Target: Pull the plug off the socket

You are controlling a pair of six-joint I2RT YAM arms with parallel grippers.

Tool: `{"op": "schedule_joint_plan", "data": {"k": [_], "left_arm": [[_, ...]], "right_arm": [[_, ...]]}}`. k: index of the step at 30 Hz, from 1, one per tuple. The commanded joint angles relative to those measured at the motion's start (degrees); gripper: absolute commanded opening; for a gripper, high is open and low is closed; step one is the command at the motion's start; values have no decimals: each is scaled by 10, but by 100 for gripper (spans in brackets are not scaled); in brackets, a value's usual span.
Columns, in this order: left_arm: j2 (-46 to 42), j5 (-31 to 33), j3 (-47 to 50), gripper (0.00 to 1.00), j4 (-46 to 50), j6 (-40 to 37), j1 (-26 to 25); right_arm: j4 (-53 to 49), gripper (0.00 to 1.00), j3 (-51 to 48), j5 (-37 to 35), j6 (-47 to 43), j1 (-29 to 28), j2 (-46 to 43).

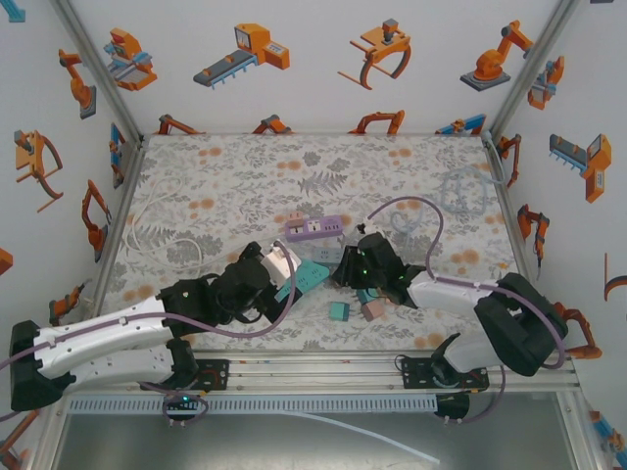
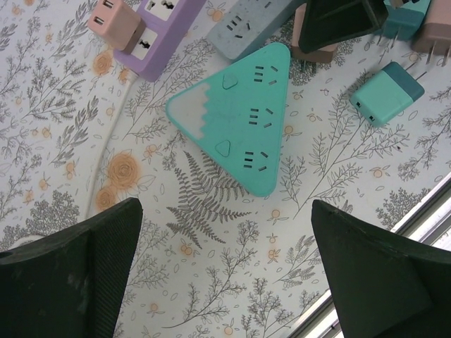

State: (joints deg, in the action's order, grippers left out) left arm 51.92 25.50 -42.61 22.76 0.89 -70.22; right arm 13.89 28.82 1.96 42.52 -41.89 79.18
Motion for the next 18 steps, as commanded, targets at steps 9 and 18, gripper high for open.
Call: {"op": "schedule_joint_plan", "data": {"k": [9, 18], "left_arm": [[18, 12, -1, 97, -8, 16, -4], [29, 40, 0, 97, -21, 37, -3]], "right_arm": [[-27, 53, -13, -33, -19, -6, -50], [-94, 55, 4, -52, -53, -6, -141]]}}
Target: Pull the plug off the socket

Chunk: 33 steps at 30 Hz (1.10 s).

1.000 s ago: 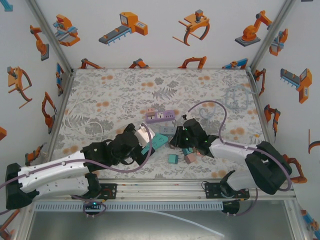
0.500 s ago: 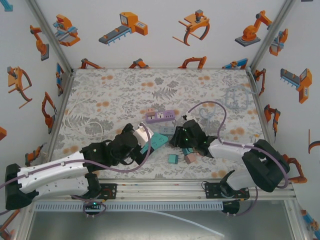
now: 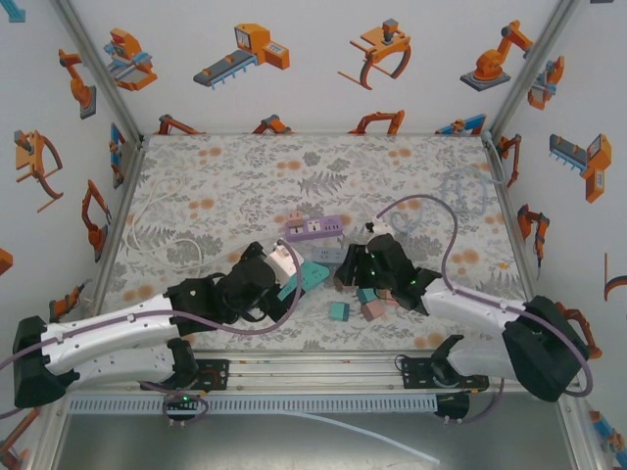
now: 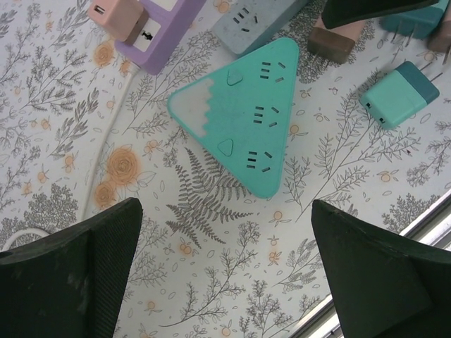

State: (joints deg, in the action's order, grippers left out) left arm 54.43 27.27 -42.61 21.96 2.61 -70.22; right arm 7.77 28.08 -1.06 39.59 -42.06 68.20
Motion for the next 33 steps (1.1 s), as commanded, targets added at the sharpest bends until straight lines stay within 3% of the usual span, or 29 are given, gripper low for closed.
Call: {"op": "schedule_joint_plan", "data": {"k": [1, 6, 15, 20, 26, 30, 33], "left_arm": [[4, 30, 0, 97, -15, 24, -2], [-6, 23, 3, 97, -43, 70, 27], [-25, -72, 36, 97, -112, 191, 180], [0, -153, 38, 97, -139, 274, 291], [59, -268, 33, 97, -201, 344, 398], [118, -312, 10, 99, -221, 368, 447], [168, -324, -16, 94, -220, 372, 465]], "right_arm": [[-39, 55, 14, -22, -31, -4, -43], [-56, 55, 41, -14, -115, -3, -98], [30, 58, 75, 60, -420, -4, -114], [68, 67, 119, 108, -578, -3, -41], [18, 75, 207, 202, -748, 7, 65], [-64, 75, 299, 320, -811, 42, 156], [-92, 75, 359, 364, -841, 61, 224]]}}
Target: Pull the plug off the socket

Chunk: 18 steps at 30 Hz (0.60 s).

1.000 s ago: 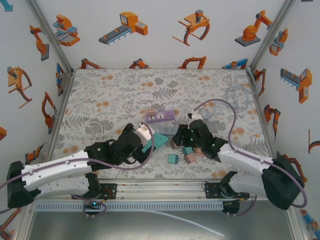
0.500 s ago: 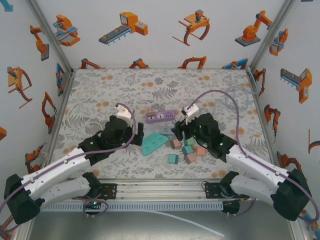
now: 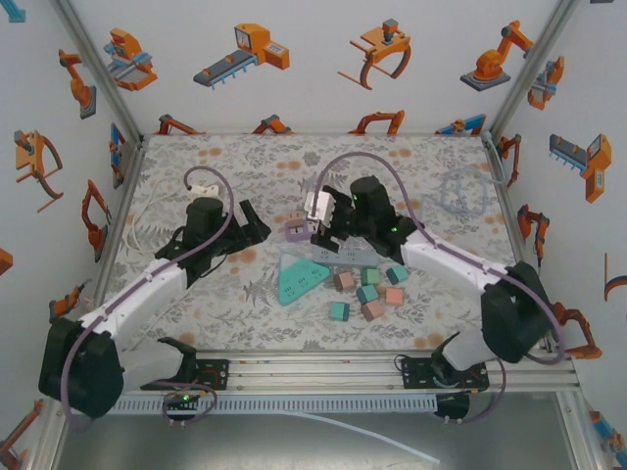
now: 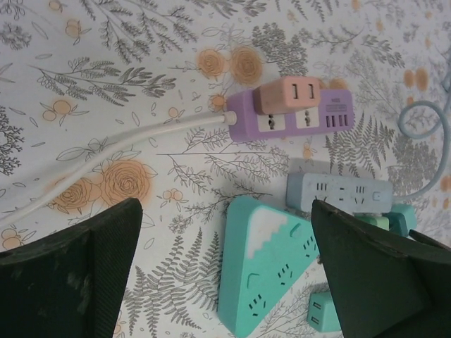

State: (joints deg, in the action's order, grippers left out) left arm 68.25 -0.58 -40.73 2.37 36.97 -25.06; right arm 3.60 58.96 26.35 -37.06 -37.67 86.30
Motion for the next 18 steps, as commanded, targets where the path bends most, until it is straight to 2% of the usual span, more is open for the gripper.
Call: {"op": "schedule_joint_plan", "data": {"k": [1, 5, 10, 18], "left_arm": [[44, -47, -41, 92, -25, 26, 17], [96, -26, -69, 85, -25, -2, 19], [147, -21, -88, 81, -39, -10, 24], [218, -42, -120, 75, -61, -7, 25]], "right_arm": [[-56, 75, 67, 101, -82, 21, 62], [-93, 74, 150, 142, -108, 36, 145], [-137, 72, 239, 144, -128, 38, 232], [-190, 67, 312, 154, -153, 39, 321]]}}
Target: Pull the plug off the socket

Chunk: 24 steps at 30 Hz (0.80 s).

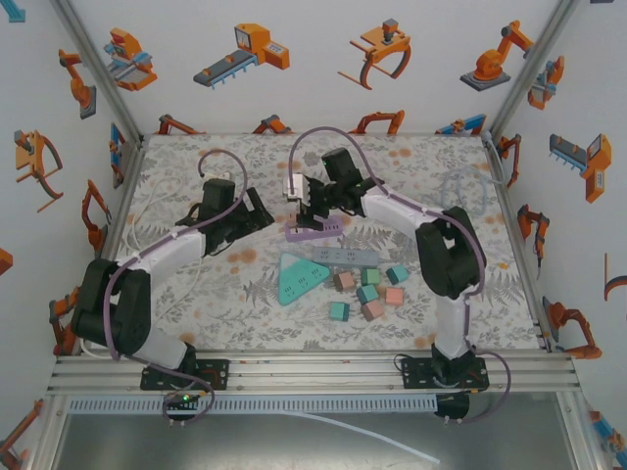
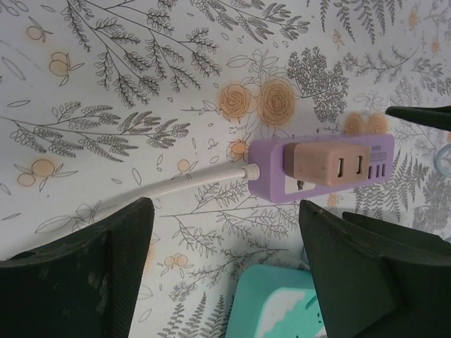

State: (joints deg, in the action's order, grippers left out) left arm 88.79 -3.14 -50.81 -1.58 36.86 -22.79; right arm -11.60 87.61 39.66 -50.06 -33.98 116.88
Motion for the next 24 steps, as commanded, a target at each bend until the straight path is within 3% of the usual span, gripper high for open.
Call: {"op": "schedule_joint_plan", "data": {"k": [1, 10, 13, 18, 24], "left_arm": [[21, -18, -20, 74, -27, -3, 2], [82, -69, -42, 69, -53, -6, -2], [95, -55, -42, 67, -57, -6, -12], [112, -53, -43, 55, -58, -4, -19], [123, -55, -47, 53, -41, -14, -27]], "right_arm": [[-46, 65, 32, 23, -29, 1, 23], [-67, 50, 43, 33, -45, 2, 46], [-65, 44, 42, 44, -44, 1, 48], [-62, 39, 38, 45, -43, 2, 48], [-61, 34, 41, 45, -39, 2, 50]]}}
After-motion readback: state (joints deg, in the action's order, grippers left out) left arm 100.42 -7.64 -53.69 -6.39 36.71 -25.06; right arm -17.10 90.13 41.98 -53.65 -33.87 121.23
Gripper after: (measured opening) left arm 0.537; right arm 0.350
